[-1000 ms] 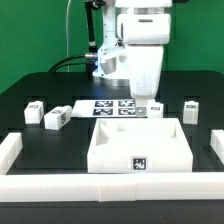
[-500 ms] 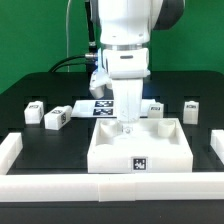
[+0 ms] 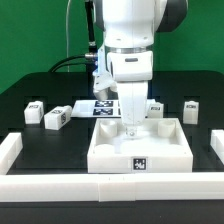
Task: Assemble one leg
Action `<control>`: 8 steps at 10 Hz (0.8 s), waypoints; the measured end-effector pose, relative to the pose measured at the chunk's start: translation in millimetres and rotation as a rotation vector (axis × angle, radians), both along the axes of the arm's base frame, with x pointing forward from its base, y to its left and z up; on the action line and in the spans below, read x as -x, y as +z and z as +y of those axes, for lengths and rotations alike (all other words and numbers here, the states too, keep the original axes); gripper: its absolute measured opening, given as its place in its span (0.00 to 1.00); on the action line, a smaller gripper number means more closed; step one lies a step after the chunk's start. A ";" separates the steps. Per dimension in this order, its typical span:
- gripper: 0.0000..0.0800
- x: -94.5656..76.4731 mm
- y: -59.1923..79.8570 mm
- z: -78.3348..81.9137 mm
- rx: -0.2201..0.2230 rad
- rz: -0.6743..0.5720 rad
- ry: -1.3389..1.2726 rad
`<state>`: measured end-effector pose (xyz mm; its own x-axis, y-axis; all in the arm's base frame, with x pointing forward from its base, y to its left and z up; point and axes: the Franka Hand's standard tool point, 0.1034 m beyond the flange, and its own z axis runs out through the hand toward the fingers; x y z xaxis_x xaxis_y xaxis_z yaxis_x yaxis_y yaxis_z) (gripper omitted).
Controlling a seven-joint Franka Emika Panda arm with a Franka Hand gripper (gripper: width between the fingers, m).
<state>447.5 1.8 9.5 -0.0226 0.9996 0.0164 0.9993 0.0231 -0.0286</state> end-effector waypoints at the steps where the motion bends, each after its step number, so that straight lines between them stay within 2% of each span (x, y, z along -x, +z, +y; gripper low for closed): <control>1: 0.65 0.0 0.0 -0.1 0.000 0.000 0.000; 3: 0.31 0.1 -0.1 -0.3 0.000 0.000 -0.001; 4: 0.31 0.2 -0.2 -0.4 0.000 0.000 -0.001; 5: 0.10 -0.3 0.1 -0.8 0.000 -0.001 -0.002; 6: 0.07 -0.8 0.3 -1.0 0.000 -0.003 -0.002; 8: 0.07 -0.8 0.3 -1.1 0.000 -0.003 -0.002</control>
Offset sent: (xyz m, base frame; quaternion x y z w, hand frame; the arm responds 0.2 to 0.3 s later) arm 0.0000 0.0000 0.0000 0.0000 0.0000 0.0000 1.0000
